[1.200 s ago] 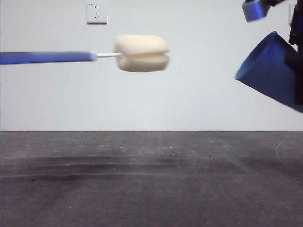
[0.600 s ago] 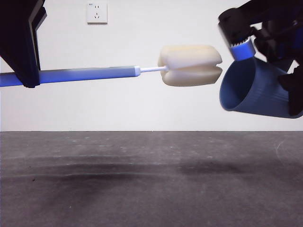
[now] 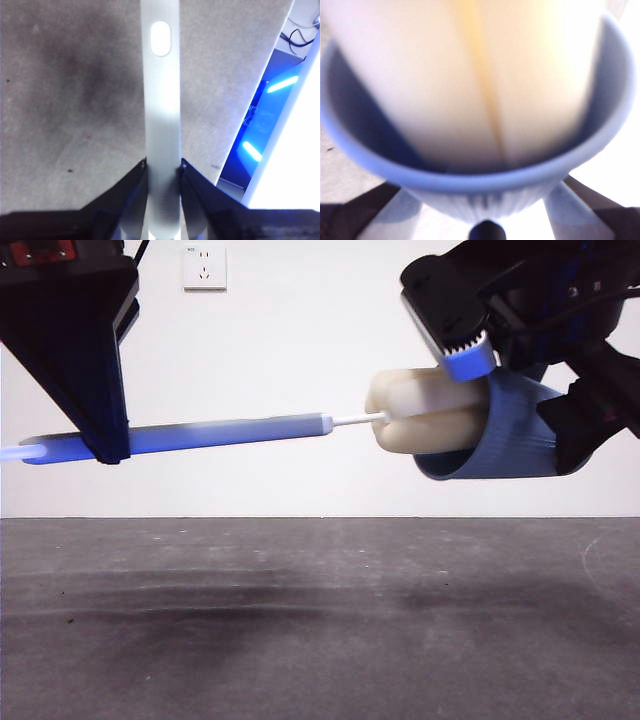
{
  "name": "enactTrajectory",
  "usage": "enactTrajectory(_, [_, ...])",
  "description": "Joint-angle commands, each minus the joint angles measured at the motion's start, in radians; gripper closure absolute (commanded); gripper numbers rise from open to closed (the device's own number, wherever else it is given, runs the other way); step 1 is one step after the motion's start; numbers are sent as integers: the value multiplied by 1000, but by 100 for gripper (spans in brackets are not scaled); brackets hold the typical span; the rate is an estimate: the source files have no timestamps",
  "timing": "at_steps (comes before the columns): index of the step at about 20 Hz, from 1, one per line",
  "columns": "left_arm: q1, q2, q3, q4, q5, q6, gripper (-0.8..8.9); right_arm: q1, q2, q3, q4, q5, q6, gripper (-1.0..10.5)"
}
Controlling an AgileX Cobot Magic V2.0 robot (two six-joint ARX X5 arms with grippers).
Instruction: Pick up the cup brush,pick up the cup,insert the brush into the cup,clean the cup,put the cup brush back,put the cup back to the fixed position on the table
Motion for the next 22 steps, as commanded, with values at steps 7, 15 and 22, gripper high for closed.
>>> enactTrajectory(7, [-24,71,-1,155,89,-93,822,95,90,3,66,18,-61,959])
enactTrajectory(15, [-12,63,-1,70,118,-131,822,132,95,3,85,52,-49,959])
enactTrajectory(22, [20,-70,-1,-147,74,-110,822,131,95,3,77,64,-50,959])
